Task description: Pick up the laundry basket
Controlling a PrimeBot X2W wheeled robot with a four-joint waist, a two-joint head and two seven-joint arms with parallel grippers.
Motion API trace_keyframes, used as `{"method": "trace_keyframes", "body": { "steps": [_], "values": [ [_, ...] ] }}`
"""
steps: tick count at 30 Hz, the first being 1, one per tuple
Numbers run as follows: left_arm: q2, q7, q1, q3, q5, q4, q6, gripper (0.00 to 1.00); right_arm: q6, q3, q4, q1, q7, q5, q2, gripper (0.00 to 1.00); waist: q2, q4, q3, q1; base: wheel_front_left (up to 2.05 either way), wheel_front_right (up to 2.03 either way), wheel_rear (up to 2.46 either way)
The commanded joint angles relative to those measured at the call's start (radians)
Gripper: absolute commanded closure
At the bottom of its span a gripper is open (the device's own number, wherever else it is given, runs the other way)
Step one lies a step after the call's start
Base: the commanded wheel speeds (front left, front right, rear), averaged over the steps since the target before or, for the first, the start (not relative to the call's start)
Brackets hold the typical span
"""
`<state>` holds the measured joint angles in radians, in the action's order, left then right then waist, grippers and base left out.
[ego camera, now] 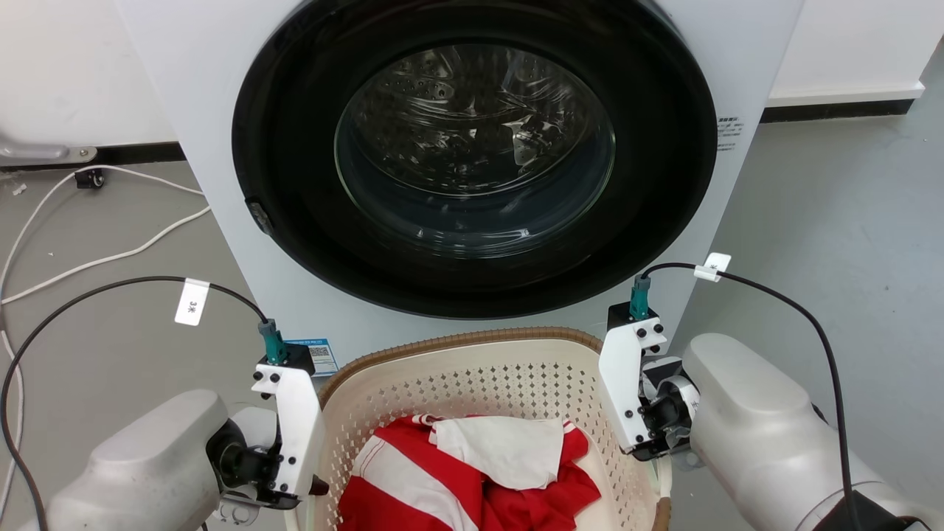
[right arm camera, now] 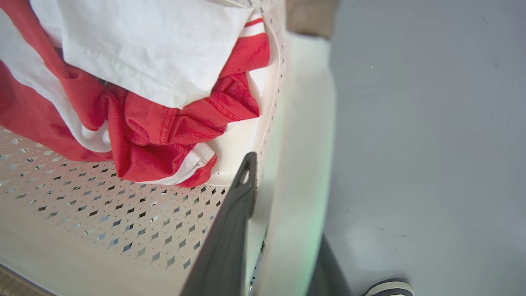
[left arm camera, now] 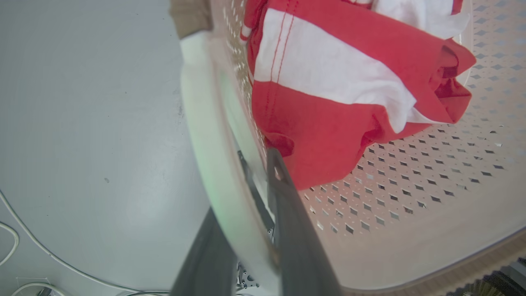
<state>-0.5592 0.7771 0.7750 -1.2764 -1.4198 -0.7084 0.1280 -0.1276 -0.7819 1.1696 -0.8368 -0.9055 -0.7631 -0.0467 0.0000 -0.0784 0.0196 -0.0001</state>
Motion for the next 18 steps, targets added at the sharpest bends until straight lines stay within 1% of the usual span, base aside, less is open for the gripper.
{"method": "trace_keyframes", "body": {
  "steps": [1, 18],
  "values": [
    [-0.014, 0.014, 0.000, -0.007, 0.010, -0.001, 0.004, 1.00, -0.006, -0.003, -0.001, -0.024, 0.010, -0.004, -0.007, 1.00, 0.0000, 0.001, -0.001, 0.0001, 0.00, 0.00, 0.00],
    [-0.012, 0.033, 0.020, -0.007, 0.016, -0.002, 0.004, 1.00, -0.006, -0.027, 0.013, -0.027, 0.010, -0.035, -0.007, 1.00, 0.0000, 0.006, -0.006, 0.0001, 0.00, 0.00, 0.00]
  ]
}}
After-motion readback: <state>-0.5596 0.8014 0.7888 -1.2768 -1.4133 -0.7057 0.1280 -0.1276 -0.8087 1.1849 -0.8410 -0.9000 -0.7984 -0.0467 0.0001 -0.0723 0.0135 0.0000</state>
